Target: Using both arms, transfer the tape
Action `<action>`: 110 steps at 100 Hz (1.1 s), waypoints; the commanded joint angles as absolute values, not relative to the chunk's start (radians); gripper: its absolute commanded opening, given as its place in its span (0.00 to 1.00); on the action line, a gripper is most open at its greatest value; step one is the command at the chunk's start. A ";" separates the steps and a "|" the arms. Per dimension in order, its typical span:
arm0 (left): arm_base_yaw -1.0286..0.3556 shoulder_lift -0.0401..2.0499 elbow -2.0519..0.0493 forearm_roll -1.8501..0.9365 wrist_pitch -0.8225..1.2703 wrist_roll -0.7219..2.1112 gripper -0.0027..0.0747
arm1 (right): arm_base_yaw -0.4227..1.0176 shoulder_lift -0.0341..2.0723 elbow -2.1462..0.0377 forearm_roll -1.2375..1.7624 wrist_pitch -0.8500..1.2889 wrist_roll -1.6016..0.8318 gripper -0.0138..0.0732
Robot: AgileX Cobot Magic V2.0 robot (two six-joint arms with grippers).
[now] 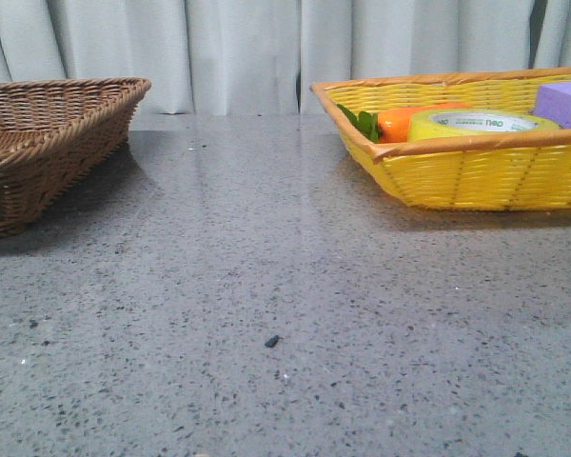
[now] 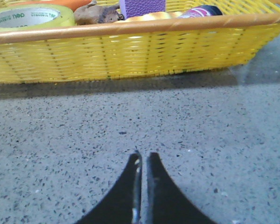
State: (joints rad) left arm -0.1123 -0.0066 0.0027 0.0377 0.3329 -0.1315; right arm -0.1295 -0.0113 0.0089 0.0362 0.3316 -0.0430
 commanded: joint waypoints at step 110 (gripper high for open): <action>-0.110 -0.035 0.013 0.053 0.280 -0.136 0.01 | -0.136 -0.031 0.031 0.035 0.317 -0.048 0.08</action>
